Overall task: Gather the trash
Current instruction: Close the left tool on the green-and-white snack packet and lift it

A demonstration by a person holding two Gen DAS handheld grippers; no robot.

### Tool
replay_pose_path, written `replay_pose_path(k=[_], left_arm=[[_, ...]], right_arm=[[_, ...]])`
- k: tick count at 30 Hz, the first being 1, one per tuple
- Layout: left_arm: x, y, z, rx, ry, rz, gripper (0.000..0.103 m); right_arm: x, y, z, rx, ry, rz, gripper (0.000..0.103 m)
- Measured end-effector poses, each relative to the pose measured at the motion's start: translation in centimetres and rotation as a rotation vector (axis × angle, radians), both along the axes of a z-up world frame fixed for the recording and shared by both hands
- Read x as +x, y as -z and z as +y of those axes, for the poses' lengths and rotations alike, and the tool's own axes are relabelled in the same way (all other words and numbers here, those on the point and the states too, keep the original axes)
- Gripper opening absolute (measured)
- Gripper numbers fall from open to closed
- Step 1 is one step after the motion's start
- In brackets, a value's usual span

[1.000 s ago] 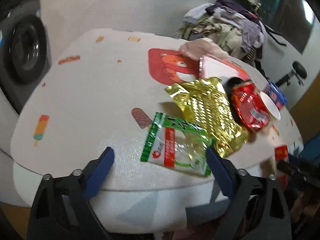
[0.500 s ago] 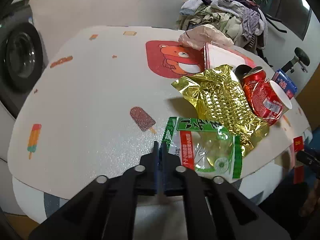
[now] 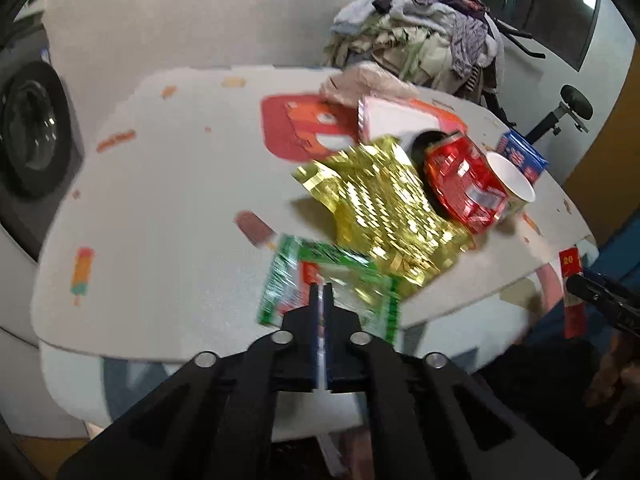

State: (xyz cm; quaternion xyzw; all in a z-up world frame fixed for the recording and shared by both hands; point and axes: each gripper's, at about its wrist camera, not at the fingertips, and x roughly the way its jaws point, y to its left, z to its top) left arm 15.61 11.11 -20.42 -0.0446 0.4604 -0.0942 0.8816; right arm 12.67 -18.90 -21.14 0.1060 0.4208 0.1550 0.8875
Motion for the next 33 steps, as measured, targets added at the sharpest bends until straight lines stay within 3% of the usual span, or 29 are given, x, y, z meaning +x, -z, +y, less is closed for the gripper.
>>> replay_pose_path(k=[2,4,5,7,9,11,17,18,27,33], left_arm=[[-0.2,0.4,-0.8,0.004,-0.013,0.014,0.057],[-0.4,0.8,-1.8,-0.005,-0.009,0.013,0.070],[-0.3,0.9,-2.4,0.005,0.017,0.011,0.071],[-0.2,1.4,-4.4,0.120,0.079,0.004,0.071],[0.1,2.0,-5.6,0.208,0.112,-0.007,0.071],[0.7,2.7,-5.8,0.231,0.116,0.015,0.068],[0.7,3.3,-4.9,0.179,0.101,0.023,0.017],[0.4,3.2,-4.7,0.173,0.104,0.023,0.013],[-2.6,-0.8,-4.1,0.032,0.132,-0.034,0.012],[-6.9,-2.2,-8.4,-0.037,0.287,-0.068,0.012]], right_arm=[[-0.4,-0.2,-0.1,0.001,-0.001,-0.004,0.063],[-0.6,-0.2,-0.3,0.003,0.002,-0.006,0.063],[-0.7,-0.2,-0.4,0.005,0.004,-0.005,0.063],[-0.8,-0.1,-0.6,0.005,0.006,-0.004,0.063],[-0.8,0.1,-0.8,0.006,0.009,0.000,0.063],[-0.8,0.2,-1.1,0.011,0.015,0.005,0.063],[-0.8,0.5,-1.7,0.019,0.027,0.012,0.063],[-0.8,0.6,-1.8,0.021,0.029,0.013,0.063],[-1.1,0.0,-1.8,0.036,0.030,0.000,0.063],[-2.3,-0.5,-1.9,0.029,0.022,-0.022,0.063]])
